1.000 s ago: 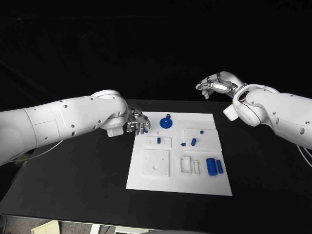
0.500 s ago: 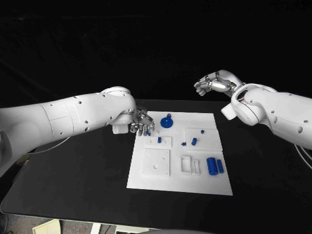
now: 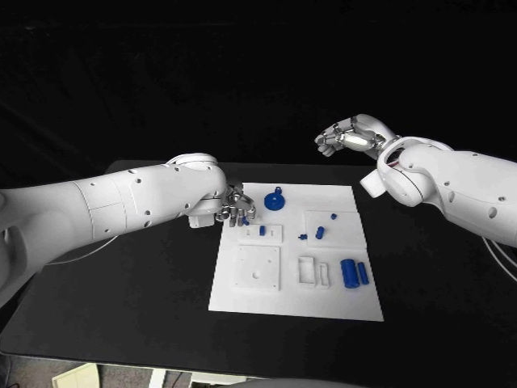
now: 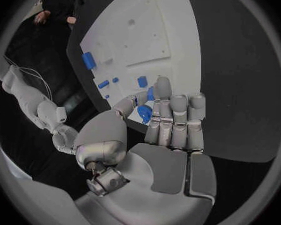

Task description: Assemble the parts on the task board

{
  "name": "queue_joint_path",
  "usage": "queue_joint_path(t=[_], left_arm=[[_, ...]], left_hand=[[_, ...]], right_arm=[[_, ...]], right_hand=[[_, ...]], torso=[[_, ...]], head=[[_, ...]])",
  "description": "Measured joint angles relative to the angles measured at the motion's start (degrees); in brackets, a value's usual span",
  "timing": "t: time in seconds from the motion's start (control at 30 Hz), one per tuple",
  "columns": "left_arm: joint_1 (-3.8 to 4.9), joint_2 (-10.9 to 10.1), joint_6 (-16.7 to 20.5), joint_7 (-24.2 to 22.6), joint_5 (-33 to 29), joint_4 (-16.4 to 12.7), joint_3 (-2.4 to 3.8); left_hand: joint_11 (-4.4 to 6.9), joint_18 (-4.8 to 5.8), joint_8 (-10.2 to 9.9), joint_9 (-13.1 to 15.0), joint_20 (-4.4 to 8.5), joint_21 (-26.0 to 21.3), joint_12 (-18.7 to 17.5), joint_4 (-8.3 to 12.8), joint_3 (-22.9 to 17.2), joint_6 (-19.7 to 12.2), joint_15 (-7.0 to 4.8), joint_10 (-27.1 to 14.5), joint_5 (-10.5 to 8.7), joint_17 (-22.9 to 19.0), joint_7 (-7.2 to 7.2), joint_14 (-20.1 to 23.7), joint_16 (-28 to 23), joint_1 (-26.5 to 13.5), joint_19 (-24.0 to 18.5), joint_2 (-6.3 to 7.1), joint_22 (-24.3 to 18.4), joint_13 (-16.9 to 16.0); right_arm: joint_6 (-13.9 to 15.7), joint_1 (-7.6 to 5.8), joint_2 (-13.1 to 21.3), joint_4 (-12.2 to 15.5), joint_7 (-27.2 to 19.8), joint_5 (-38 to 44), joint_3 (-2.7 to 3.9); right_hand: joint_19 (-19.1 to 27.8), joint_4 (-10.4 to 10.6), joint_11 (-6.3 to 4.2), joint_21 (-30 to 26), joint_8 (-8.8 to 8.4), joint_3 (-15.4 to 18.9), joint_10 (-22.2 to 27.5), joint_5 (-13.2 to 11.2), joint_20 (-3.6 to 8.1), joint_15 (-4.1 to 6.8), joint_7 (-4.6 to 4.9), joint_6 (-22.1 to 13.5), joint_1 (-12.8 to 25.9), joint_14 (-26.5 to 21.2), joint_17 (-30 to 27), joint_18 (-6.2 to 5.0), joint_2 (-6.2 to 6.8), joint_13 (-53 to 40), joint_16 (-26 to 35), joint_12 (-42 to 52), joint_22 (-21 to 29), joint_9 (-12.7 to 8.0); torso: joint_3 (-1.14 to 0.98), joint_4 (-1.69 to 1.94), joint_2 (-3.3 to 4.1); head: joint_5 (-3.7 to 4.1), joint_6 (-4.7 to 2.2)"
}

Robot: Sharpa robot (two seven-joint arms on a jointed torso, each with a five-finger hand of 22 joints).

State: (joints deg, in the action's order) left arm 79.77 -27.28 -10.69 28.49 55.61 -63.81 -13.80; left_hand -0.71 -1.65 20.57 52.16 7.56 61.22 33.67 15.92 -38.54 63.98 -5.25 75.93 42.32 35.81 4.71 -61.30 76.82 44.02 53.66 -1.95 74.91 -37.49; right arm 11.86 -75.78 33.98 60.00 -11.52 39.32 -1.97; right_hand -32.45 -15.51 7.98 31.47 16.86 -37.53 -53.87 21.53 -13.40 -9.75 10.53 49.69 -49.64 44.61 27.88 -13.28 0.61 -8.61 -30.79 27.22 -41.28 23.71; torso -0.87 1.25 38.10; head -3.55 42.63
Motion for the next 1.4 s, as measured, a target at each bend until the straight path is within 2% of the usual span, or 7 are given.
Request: queue_joint_path(t=[0.2,0.5,0.63,0.77,1.4], left_arm=[[-0.75,0.0,1.9,-0.1,0.7,-0.2,0.00],[-2.33,0.4,3.2,-0.4,1.3,0.0,0.01],[-2.59,0.6,3.5,-0.5,1.8,0.2,0.01],[-2.69,0.6,3.8,-0.7,2.3,0.2,0.01],[-3.59,0.8,4.4,-1.2,4.1,0.6,0.03]], left_hand=[[0.00,-0.01,-0.1,0.1,0.00,0.2,0.3,0.0,0.0,0.0,0.00,0.0,0.00,-0.1,-0.01,0.0,0.2,0.0,0.0,0.00,0.0,-0.1],[0.20,-0.02,-0.3,0.2,-0.01,0.2,0.3,0.0,0.0,0.0,0.00,-0.2,-0.01,-0.1,-0.03,0.0,0.2,0.0,0.0,0.00,0.0,-0.1],[0.20,-0.01,-0.4,0.2,-0.02,0.2,0.5,0.0,0.0,0.0,0.00,-0.2,-0.02,-0.1,-0.04,0.0,0.3,0.0,0.0,0.00,0.0,-0.2],[0.21,-0.01,-0.4,0.3,-0.02,0.5,0.5,0.0,0.0,0.1,0.00,-0.2,-0.14,-0.1,-0.07,0.0,0.4,0.0,0.0,0.00,0.0,-0.2],[0.21,-0.03,-0.7,0.4,-0.11,0.7,0.7,-0.1,-0.1,0.1,-0.01,-0.2,-0.72,-0.3,-0.12,0.0,0.4,0.0,-0.1,0.00,0.0,-0.3]], right_arm=[[-0.1,0.00,0.0,0.0,0.0,-0.1,0.00],[-0.5,0.00,-0.1,0.3,0.0,-0.1,0.00],[-0.6,0.00,-0.1,0.2,0.0,-0.1,0.00],[-0.7,0.01,-0.1,0.2,0.0,-0.2,0.00],[-1.4,0.02,-0.3,0.1,0.1,-0.2,0.00]], right_hand=[[0.5,0.2,0.00,0.0,0.00,0.2,0.0,0.0,-0.20,-0.21,0.00,0.0,0.0,-0.2,-0.7,0.00,0.00,0.5,0.3,-0.4,-0.2,-0.1],[0.7,0.2,0.00,0.0,0.22,0.2,0.0,0.0,0.00,-0.20,-0.01,0.0,0.0,-0.2,-0.9,-0.01,-0.04,0.7,0.3,-0.4,-0.3,-0.2],[0.7,0.2,0.21,0.0,0.22,0.2,-0.2,0.0,0.00,-0.20,-0.01,0.0,-0.2,-0.2,-1.0,0.00,-0.22,0.7,0.3,-0.6,-0.3,-0.2],[1.0,0.2,0.00,0.0,0.22,0.2,-0.4,0.0,-0.31,-0.19,-0.01,0.0,-0.2,-0.2,-1.2,0.00,-0.22,0.9,0.3,-0.6,-0.4,-0.3],[1.3,0.2,0.01,0.0,0.22,0.2,-0.4,0.0,-0.11,-0.17,0.01,0.0,-0.2,-0.2,-1.4,0.00,-0.22,1.2,0.5,-0.8,-0.6,-0.4]], torso=[[0.07,0.02,0.01],[0.08,0.06,0.02],[0.09,0.06,0.03],[0.07,0.06,0.03],[0.02,0.06,0.03]], head=[[0.24,0.16],[0.51,0.37],[0.55,0.41],[0.60,0.46],[0.70,0.70]])
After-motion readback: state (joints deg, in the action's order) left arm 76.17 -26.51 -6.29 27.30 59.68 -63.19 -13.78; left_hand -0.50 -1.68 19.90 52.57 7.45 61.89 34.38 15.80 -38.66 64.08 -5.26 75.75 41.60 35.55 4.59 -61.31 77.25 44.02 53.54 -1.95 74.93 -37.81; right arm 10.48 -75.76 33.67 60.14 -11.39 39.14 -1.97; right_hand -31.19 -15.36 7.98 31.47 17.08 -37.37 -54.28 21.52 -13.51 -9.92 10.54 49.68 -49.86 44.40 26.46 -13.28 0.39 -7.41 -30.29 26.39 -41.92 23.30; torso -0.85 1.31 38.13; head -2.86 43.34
